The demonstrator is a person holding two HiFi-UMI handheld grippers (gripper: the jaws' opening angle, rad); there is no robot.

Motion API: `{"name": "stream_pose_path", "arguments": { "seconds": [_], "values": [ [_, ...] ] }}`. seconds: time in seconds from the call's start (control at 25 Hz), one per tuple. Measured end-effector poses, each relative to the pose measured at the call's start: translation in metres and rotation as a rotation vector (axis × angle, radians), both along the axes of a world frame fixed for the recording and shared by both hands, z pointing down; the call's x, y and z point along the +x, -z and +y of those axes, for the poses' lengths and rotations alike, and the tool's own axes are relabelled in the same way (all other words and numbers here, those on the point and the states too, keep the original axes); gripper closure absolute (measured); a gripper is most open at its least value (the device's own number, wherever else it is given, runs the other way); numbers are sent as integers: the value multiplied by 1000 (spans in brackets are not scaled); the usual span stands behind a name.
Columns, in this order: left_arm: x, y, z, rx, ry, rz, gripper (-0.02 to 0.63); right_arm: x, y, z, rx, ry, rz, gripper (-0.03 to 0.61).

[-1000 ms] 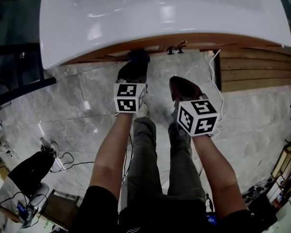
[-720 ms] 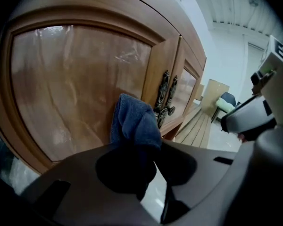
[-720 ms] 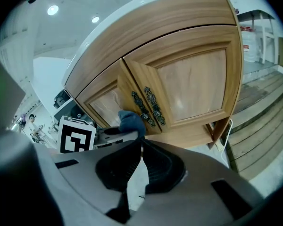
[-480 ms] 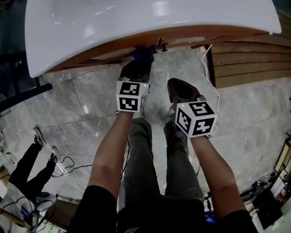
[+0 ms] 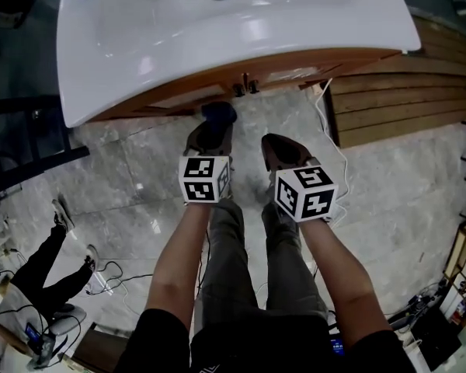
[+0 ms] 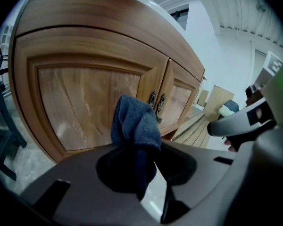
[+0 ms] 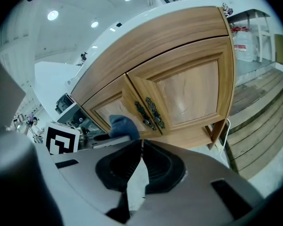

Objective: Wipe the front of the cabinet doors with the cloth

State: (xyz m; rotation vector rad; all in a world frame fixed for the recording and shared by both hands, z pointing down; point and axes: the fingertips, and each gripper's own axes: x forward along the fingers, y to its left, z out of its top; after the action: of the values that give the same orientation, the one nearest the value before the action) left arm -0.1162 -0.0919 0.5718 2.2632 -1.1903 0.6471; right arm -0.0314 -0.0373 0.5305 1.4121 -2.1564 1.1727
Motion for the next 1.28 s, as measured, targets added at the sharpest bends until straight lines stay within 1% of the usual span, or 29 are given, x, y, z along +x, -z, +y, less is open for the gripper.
{"name": "stream_pose_path", "arguments": {
  "seconds": [0.36, 0.6, 0.76, 0.96, 1.16, 1.28],
  "values": [
    [10, 52, 55, -34, 76, 42, 511, 12, 38, 31, 0, 47, -7, 537],
    [32, 86, 71, -7, 114, 50, 511, 28, 68, 33, 38, 71, -17, 537],
    [46, 107, 83, -10, 156, 82, 511, 38, 86, 36, 67, 108, -1, 537],
    [61, 127, 89, -6, 132, 117, 511, 45, 88, 36, 54, 95, 16, 537],
    [67, 120, 70, 12, 94, 139, 511, 39, 82, 27, 58, 96, 46, 537],
    [71, 115, 64, 0, 72, 161, 511, 42, 79, 21, 49, 88, 75, 537]
  ]
}}
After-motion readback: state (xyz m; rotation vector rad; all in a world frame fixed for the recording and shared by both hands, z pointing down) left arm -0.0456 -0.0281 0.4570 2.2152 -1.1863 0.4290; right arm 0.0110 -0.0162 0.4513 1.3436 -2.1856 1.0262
